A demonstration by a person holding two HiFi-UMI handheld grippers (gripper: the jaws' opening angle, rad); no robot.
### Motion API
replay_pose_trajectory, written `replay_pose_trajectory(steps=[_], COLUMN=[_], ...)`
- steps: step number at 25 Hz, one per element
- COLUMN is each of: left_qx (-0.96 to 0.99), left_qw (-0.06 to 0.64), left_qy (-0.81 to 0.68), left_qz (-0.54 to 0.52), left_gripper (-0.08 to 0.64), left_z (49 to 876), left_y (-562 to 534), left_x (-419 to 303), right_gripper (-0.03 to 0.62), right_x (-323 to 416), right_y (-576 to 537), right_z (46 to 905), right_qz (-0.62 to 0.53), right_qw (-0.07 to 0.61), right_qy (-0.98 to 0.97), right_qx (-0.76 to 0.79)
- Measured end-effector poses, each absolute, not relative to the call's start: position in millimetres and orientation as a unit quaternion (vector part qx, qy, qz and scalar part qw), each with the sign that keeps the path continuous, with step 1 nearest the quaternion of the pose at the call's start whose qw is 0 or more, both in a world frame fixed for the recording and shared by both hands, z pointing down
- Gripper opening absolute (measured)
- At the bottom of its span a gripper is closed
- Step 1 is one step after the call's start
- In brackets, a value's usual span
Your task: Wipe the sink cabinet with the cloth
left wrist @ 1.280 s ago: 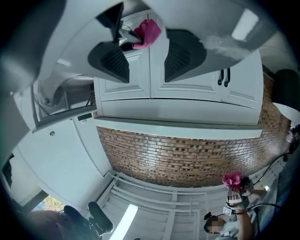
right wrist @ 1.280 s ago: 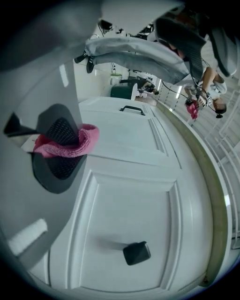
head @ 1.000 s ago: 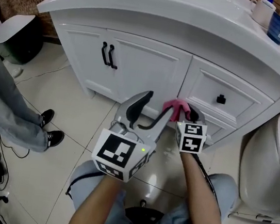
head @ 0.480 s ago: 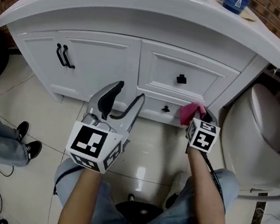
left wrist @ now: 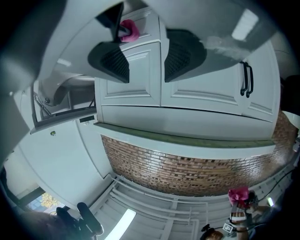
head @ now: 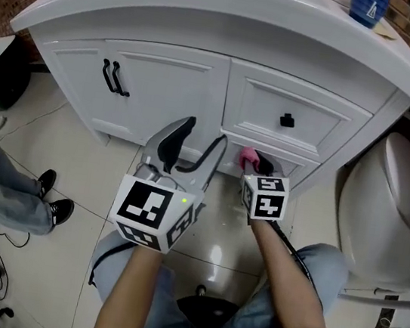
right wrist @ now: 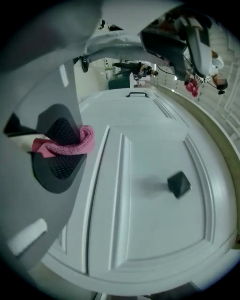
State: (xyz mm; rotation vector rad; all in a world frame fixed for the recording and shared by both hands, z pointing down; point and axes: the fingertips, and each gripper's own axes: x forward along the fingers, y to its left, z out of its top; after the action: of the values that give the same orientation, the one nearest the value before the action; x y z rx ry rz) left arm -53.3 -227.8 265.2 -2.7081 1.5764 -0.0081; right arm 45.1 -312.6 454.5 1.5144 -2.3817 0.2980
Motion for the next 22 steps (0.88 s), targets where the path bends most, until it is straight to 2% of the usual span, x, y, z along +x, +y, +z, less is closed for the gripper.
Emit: replay_pose_trajectory(steps=[4, 7, 13, 19, 22], left_qx=[-0.856, -0.852, -0.859, -0.879, -0.882], left_qw=[0.004, 0.004, -0.007, -0.03, -0.026], left_qy=[0.517, 0.522, 0.511, 0.474, 0.468], left_qz=[-0.02, -0.03, -0.024, -0.049, -0.049], left_gripper=[0.233, 0.233, 0.233, 0.235, 0.235], left_z=[273.2, 276.3, 280.2, 300.8, 298.6], left_y=[-229.8, -231.8, -237.6, -244.8, -242.4], left_x=[-63.5, -70.9, -60.9, -27.5, -21.9], right_gripper=[0.029, 0.029, 0.029, 0.028, 0.029], right_x=[-12.9, -15.4, 75.9, 204.1, 242.9], right_y=[-324.7, -328.3, -321.2, -304.1, -297.8], right_z=[463.1, 467.7, 468.6, 472.7, 482.1], right_qz=[0.093, 0.09, 0.097, 0.158, 0.183], right_qw=[0.159, 0.158, 0.159, 0.143, 0.128], right_qy=[-0.863, -0.863, -0.797, -0.712, -0.686], right_qx=[0.47, 0.472, 0.575, 0.669, 0.692])
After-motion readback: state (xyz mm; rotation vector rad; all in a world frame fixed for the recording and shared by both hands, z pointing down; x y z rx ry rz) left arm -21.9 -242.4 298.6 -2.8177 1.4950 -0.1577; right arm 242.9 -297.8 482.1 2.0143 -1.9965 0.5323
